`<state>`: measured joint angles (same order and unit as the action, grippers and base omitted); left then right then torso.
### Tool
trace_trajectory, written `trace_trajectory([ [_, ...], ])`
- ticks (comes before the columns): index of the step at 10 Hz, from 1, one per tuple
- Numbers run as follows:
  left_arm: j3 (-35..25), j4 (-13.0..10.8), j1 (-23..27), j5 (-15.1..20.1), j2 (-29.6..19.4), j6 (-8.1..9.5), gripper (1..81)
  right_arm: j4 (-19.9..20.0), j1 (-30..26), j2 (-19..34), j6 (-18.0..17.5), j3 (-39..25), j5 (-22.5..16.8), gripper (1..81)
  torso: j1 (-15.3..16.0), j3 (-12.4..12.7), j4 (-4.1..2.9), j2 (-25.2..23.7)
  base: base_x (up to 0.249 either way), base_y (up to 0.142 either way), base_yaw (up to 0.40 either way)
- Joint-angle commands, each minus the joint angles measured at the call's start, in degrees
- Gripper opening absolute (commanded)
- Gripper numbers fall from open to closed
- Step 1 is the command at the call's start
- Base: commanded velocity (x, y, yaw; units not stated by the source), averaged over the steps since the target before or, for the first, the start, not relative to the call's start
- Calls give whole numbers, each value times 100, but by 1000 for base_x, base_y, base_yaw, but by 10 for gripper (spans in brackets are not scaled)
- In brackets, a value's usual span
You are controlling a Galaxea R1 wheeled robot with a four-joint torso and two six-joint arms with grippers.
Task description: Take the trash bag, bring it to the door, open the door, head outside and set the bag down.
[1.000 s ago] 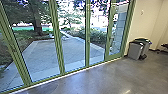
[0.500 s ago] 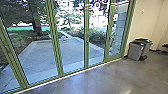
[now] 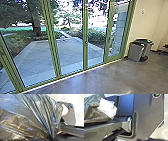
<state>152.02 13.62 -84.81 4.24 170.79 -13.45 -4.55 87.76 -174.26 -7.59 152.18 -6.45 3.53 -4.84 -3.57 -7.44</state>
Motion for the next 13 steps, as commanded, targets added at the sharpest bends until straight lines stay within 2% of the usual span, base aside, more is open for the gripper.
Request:
trace_trajectory([
  [1, -5, -35, 267, 358, -18, -26, 10, -134, -272, -129, 30, -75, -357, 811, 0, 0, 0, 0, 154, -66, 0],
  [13, -14, -43, 268, 358, -27, -26, 10, -152, -263, -146, 30, -22, -348, 811, 2, 0, 0, 0, 154, -66, 0],
])
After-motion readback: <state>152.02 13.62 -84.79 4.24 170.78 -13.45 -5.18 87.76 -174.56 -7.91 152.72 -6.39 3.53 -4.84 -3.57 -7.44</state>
